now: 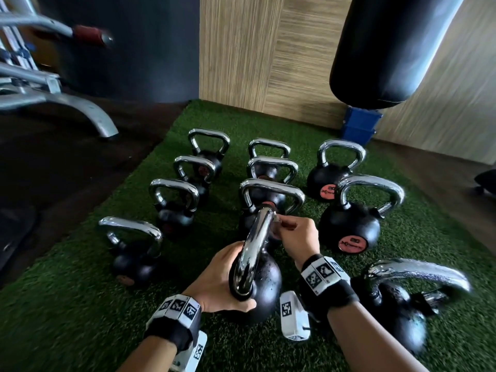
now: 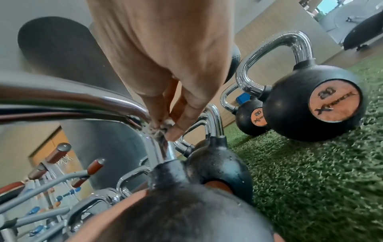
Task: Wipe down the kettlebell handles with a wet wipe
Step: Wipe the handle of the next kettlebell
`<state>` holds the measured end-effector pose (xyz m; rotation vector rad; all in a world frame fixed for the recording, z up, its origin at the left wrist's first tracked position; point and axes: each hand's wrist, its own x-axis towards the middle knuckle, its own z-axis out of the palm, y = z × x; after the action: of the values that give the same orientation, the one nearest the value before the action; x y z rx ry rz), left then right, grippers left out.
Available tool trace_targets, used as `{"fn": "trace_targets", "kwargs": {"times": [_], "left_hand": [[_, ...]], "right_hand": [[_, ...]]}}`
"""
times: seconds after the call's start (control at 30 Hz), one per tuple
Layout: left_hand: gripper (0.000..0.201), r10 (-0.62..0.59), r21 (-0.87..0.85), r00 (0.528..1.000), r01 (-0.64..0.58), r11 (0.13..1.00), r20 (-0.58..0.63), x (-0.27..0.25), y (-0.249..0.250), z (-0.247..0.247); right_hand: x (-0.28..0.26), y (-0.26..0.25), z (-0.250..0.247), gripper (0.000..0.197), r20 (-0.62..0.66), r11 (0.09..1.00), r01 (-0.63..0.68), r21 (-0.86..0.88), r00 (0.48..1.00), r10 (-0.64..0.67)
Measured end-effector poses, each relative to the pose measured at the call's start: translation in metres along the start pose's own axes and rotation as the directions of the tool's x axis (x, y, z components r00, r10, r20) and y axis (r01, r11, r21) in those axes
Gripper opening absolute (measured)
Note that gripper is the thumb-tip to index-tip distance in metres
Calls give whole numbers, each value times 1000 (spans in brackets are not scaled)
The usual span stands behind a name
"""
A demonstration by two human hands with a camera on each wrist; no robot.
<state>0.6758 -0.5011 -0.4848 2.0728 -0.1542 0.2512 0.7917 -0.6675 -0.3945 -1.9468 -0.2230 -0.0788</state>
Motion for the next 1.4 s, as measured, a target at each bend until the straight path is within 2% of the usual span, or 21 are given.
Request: {"fn": "trace_targets", "kwargs": {"times": [0.07, 0.13, 0.2, 0.27, 0.33, 0.4, 0.5, 0.53, 0.63, 0.67, 0.7, 0.73, 0.8, 0.87, 0.9, 1.07, 1.17, 1.4], "left_hand": [[113, 4, 7, 1000, -4, 1000, 4, -1, -3, 0], [113, 8, 7, 1000, -8, 1000, 5, -2, -3, -1], [114, 15, 25, 1000, -15, 1000, -1, -1, -3, -1], [114, 17, 45, 1000, -17, 999, -7, -1, -3, 0], [114, 22, 49, 1000, -22, 999, -3, -1, -4, 0], [114, 21, 51, 1000, -21, 998, -2, 0, -5, 0], [114, 18, 43, 1000, -17, 999, -11, -2, -4, 0], [115, 20, 45, 1000, -19, 999, -12, -3, -3, 0], [114, 24, 23, 1000, -24, 999, -10, -3, -2, 1], [113, 33, 16, 999, -33, 999, -11, -2, -2, 1], [113, 45, 17, 999, -45, 999, -14, -1, -2, 2], [113, 54, 24, 998, -53, 998, -17, -2, -3, 2], [115, 62, 38, 998, -61, 997, -18, -1, -3, 1], [116, 58, 29, 998, -58, 998, -7, -1, -4, 2], [116, 56, 21, 998, -56, 998, -1, -1, -5, 3], [117, 29, 14, 999, -29, 999, 14, -1, -5, 4], [117, 21, 38, 1000, -21, 999, 11, 0, -6, 5], [122, -38, -2, 999, 38, 999, 29, -2, -7, 5]], "right_hand": [[2, -3, -4, 20, 13, 999, 26, -42, 1000, -25], [0, -10, -10, 22, 6, 972, 184, -148, 983, -185], [-9, -17, -17, 22, 7, 904, 374, -205, 924, -381], [-24, -21, -23, 22, 32, 823, 528, -208, 845, -534], [-38, -26, -29, 22, 89, 757, 626, -185, 778, -622], [-41, -33, -34, 21, 143, 743, 653, -148, 757, -637], [-37, -44, -36, 18, 156, 803, 579, -140, 814, -560], [-39, -45, -37, 17, 154, 808, 573, -137, 818, -554], [-57, -40, -37, 11, 175, 777, 622, -98, 780, -601], [-66, -37, -38, 10, 197, 783, 617, -79, 780, -594], [-73, -33, -38, 12, 212, 811, 582, -62, 802, -559], [-76, -30, -38, 16, 222, 861, 507, -30, 844, -489], [-78, -26, -37, 23, 253, 953, 248, 172, 924, -286], [-83, -24, -33, 22, 291, 933, 39, 359, 945, -151], [-86, -22, -31, 21, 291, 919, 6, 395, 948, -131], [-106, -8, -29, 24, 375, 917, -83, 391, 924, -77], [-108, 0, -29, 26, 374, 933, -57, 356, 924, -86], [-117, 19, -21, 24, 355, 990, -40, 138, 935, -12]]}}
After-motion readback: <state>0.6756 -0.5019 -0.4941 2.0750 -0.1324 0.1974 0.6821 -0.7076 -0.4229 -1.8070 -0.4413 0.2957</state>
